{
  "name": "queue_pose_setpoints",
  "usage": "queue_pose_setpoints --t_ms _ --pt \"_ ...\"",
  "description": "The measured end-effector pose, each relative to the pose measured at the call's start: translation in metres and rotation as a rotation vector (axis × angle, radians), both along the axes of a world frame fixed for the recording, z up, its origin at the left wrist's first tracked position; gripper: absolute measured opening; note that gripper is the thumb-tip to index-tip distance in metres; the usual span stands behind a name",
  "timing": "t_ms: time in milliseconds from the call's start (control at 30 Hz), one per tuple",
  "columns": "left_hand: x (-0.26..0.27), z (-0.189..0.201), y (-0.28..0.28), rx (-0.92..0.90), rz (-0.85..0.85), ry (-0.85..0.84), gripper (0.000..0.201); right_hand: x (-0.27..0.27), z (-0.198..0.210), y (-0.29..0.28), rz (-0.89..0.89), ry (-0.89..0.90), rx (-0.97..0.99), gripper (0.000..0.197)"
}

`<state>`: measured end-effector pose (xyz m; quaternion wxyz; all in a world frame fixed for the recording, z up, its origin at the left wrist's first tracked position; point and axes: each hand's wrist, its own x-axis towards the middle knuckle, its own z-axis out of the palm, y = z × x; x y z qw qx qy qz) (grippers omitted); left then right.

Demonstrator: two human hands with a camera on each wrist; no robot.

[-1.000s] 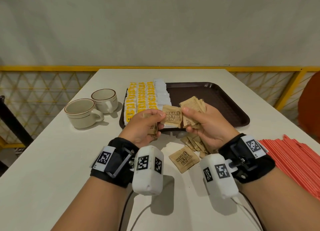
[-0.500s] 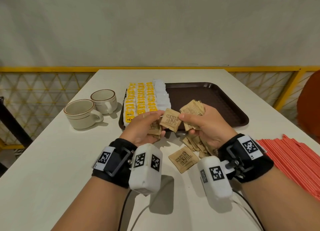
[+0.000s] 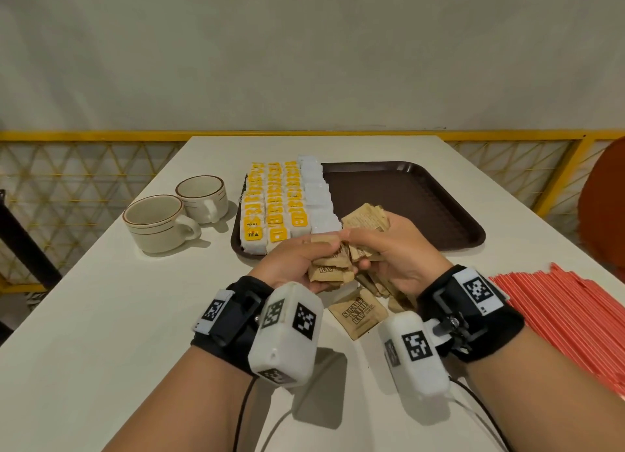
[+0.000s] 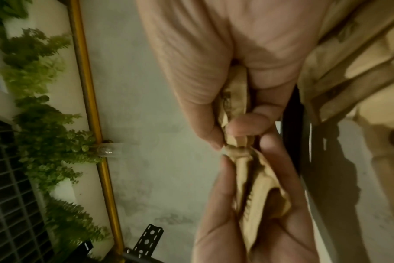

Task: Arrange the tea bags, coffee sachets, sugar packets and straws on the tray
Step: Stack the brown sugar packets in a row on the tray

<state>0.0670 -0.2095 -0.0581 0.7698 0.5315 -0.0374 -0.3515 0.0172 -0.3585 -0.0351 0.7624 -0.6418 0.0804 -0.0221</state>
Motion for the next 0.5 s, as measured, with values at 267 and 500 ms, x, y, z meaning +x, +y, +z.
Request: queue_pose_setpoints --t_ms 267,500 --pt "0.002 0.006 0.004 -0.007 0.073 -0.091 0.03 0.0 -0.001 -0.007 0.032 0.072 -0.194 0.02" --pt "-0.003 0.012 0.004 -0.103 0.09 -0.156 0.033 -0.002 0.004 -0.006 0.112 0.118 -0.084 0.015"
